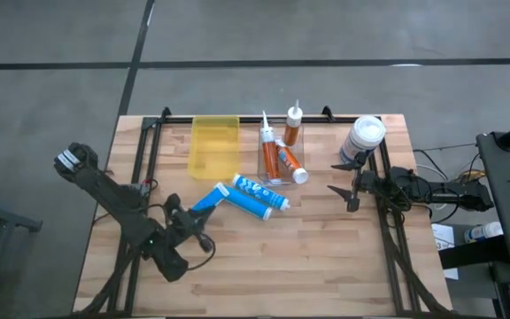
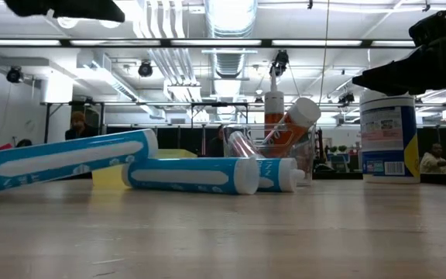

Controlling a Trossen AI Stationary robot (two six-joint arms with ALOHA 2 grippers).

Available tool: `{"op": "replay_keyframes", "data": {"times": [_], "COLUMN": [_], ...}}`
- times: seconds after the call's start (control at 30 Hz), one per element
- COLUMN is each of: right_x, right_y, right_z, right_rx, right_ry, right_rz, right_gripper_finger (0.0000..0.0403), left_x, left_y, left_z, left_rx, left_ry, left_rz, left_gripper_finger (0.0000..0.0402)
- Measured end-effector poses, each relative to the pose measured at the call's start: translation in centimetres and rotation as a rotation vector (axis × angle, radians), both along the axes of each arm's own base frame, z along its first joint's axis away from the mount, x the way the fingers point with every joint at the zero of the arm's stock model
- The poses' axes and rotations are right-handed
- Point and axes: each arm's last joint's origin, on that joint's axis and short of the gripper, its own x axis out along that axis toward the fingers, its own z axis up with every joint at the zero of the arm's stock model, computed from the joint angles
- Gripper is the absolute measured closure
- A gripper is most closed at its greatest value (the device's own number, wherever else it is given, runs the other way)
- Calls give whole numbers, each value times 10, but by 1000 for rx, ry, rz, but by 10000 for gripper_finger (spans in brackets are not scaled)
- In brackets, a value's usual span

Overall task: Pick & place silicon tubes, Sealant and Lysol wipes
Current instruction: Put the left blue sealant into the yellow bin

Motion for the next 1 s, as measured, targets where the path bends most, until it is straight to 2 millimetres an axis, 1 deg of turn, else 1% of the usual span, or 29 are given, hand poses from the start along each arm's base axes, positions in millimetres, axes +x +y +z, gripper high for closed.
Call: {"op": "replay_keyframes", "data": {"times": [0.2,0.3,0.43,0.5,0.6,0.67,0.73,0.83,0.9,0.97,1.0], "right_x": [0,0,0,0,0,0,0,0,0,0,0], "right_y": [0,0,0,0,0,0,0,0,0,0,0], "right_z": [0,0,0,0,0,0,0,0,0,0,0], "right_rx": [0,0,0,0,0,0,0,0,0,0,0], "right_ry": [0,0,0,0,0,0,0,0,0,0,0], "right_rz": [0,0,0,0,0,0,0,0,0,-1,0], "right_gripper_finger": [92,89,88,90,94,97,99,101,101,100,98], "left_x": [8,10,12,15,21,26,31,43,52,63,68], "left_y": [-2,1,7,10,14,13,9,-3,-10,-18,-22], "left_z": [18,19,12,6,-4,-13,-25,-49,-72,-99,-117], "left_rx": [-45,-68,-134,-208,-378,-476,-531,-597,-615,-614,-612], "left_ry": [136,211,295,328,390,419,466,541,584,607,631], "left_rz": [-118,-152,-186,-202,-224,-234,-253,-296,-291,-262,-247], "left_gripper_finger": [399,381,333,301,251,221,198,176,172,170,169]}}
